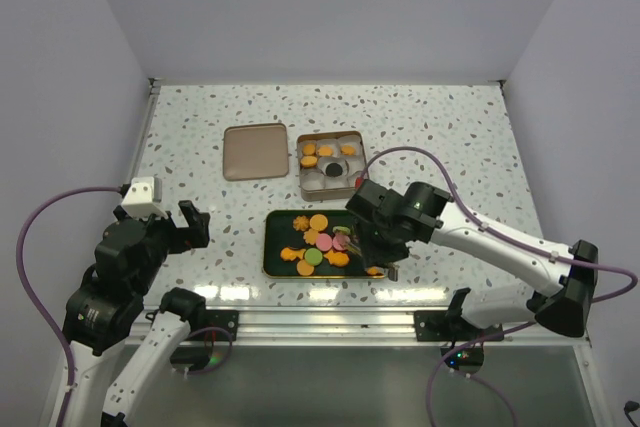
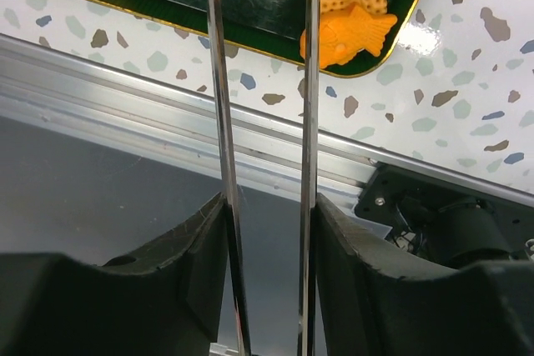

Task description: Pack the cookies

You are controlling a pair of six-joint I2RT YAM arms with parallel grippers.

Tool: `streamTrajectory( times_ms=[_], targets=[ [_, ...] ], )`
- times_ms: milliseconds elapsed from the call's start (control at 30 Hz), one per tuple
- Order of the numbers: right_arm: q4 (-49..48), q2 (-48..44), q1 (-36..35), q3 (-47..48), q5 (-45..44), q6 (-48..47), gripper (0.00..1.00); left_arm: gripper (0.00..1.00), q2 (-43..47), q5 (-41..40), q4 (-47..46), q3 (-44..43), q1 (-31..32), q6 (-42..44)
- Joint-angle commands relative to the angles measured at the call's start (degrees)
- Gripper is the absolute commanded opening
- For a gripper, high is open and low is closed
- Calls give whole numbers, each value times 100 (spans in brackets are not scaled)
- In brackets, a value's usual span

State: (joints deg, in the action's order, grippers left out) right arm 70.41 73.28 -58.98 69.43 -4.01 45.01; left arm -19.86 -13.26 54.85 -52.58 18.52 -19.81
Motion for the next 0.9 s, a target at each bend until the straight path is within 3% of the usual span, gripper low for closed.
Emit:
streamTrajectory(
  times_ms=[0, 367, 867],
  targets=[
    [218, 99, -26, 326, -267, -1, 46, 100, -36, 16, -308, 37, 37, 153],
    [122, 459, -26, 396, -372, -133, 47, 100, 17, 7, -308, 46, 29, 153],
    [-1, 1435, -26, 1398, -425, -555, 50, 100, 61, -45, -308, 55, 37, 136]
  ],
)
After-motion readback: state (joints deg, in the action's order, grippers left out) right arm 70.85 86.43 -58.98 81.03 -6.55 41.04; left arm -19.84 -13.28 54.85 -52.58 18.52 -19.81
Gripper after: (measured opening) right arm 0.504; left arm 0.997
